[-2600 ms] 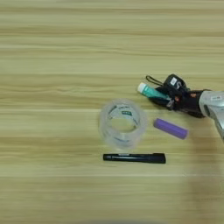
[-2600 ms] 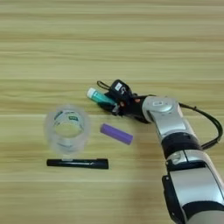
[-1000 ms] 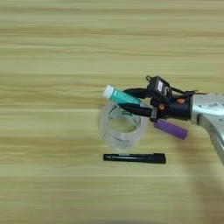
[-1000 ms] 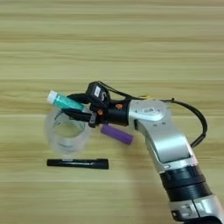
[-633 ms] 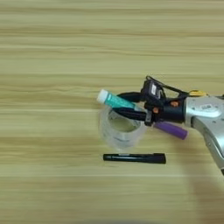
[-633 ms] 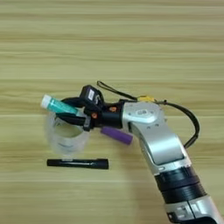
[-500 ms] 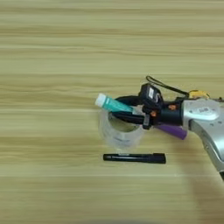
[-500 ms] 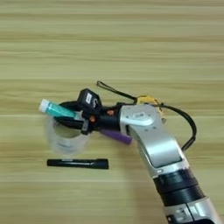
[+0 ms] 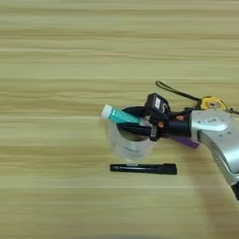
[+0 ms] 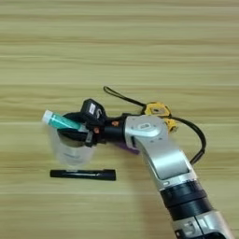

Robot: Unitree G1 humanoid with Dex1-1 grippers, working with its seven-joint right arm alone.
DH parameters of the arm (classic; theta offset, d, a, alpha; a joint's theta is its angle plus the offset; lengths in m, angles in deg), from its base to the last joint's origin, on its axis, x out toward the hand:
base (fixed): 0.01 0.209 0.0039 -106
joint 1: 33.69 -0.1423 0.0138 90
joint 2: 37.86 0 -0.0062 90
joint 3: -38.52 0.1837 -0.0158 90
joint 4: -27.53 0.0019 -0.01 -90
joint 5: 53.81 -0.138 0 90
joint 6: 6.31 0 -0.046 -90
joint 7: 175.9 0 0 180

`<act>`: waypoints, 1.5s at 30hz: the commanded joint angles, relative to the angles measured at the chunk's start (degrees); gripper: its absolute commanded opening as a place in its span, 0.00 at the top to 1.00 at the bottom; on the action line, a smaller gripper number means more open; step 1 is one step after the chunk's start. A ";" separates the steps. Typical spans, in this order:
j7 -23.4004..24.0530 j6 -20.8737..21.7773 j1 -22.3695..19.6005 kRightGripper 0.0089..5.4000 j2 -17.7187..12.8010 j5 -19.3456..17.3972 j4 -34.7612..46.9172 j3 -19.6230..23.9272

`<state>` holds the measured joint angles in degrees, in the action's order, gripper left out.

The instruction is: Move the objects on the table

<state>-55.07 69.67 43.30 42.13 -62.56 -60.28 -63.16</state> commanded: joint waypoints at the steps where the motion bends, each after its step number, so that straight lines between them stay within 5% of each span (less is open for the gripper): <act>1: 1.67 1.99 -3.21 0.69 -0.77 0.45 0.42 0.92; 38: 0.91 3.72 -3.59 0.69 -2.23 -0.19 0.73 2.21; 45: 0.32 3.93 -3.55 0.47 -2.56 -0.41 1.20 2.73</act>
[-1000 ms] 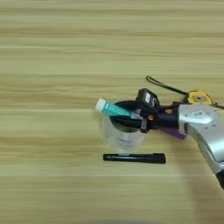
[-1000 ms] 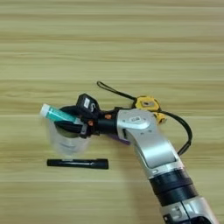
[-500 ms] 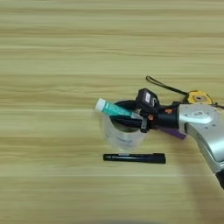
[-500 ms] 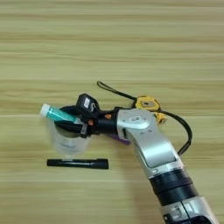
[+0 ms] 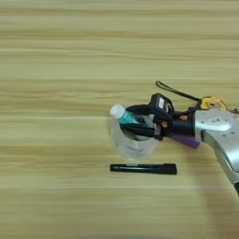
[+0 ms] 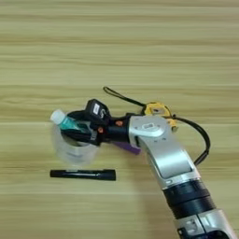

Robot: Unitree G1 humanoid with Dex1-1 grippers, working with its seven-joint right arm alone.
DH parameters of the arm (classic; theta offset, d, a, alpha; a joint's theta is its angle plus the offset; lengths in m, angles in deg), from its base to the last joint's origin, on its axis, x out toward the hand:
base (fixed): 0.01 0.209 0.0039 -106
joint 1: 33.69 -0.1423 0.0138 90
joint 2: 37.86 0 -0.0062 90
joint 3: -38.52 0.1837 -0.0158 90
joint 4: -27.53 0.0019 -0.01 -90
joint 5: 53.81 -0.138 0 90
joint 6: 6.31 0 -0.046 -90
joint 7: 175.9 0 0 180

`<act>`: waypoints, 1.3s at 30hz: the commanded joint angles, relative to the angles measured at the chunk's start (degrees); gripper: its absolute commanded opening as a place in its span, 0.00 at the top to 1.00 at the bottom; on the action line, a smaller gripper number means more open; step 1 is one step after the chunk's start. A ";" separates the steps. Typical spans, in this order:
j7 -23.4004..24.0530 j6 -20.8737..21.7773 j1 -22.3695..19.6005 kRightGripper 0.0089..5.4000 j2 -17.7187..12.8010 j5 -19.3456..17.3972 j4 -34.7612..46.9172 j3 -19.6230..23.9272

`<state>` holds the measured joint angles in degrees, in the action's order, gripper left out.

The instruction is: Move the objects on the table

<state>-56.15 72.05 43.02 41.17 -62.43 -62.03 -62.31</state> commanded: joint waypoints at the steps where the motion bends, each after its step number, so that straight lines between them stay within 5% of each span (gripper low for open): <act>1: 1.35 1.56 -3.27 0.45 -1.57 -0.54 2.97 1.94; 18: 0.23 0.04 -3.86 0.02 -1.27 -5.82 7.57 5.49; 39: 3.85 0.55 -11.30 0.00 -3.76 -10.92 -0.98 18.30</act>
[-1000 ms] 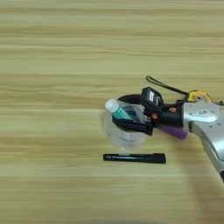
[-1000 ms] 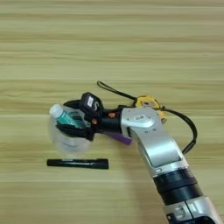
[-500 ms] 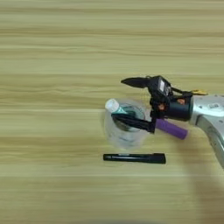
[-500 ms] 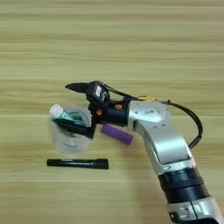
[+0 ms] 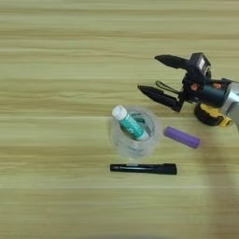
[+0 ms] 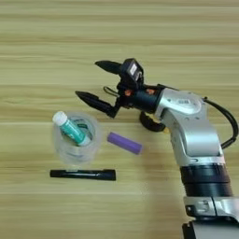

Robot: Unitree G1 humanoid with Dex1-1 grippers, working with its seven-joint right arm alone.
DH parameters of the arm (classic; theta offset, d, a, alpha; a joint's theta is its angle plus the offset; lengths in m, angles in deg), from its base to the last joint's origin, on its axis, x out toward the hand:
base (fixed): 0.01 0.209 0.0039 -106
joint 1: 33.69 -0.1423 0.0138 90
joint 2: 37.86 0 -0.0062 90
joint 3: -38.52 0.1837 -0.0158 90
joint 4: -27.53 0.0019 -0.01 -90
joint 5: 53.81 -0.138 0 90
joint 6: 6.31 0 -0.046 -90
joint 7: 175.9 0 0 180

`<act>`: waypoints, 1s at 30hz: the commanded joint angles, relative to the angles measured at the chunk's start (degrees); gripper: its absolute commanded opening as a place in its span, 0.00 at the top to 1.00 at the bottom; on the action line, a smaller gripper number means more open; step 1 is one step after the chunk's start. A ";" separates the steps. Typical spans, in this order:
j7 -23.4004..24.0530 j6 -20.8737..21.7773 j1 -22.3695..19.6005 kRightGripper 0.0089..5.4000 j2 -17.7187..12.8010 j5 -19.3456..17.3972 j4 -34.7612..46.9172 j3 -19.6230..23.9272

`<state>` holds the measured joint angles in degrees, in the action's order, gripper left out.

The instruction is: Move the objects on the table

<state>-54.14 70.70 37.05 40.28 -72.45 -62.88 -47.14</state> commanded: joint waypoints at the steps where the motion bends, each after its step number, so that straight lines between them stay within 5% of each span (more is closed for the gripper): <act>1: 1.87 2.05 -5.41 0.00 -3.10 -0.85 -0.64 3.49; 30: 3.22 9.49 -5.95 0.00 -10.49 6.33 -20.68 6.35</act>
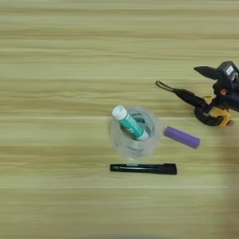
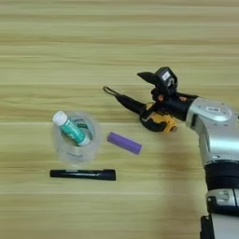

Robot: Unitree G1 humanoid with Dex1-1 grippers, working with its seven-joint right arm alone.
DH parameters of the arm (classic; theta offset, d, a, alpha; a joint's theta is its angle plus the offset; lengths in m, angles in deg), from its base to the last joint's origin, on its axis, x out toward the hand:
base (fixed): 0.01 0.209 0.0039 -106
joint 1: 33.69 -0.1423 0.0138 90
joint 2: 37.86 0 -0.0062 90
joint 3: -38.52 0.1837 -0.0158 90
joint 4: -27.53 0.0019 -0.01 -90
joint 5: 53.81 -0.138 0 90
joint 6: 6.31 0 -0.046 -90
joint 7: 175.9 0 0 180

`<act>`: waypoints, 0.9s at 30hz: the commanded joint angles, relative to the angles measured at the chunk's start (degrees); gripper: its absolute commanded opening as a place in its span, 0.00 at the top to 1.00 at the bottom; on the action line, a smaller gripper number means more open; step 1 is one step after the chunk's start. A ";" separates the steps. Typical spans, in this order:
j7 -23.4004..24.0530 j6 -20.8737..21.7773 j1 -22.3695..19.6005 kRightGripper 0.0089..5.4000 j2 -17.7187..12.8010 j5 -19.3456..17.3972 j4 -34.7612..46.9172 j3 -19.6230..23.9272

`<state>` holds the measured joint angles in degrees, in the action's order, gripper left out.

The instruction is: Move the objects on the table

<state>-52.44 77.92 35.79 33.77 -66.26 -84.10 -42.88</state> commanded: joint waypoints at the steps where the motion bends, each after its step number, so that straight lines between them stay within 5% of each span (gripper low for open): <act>1: 1.51 2.44 -4.60 0.00 -4.09 0.13 0.26 2.17; 27: 6.05 9.56 -11.21 0.00 -6.89 9.23 -27.51 -0.35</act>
<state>-48.70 85.51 29.36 30.73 -57.53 -111.97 -43.66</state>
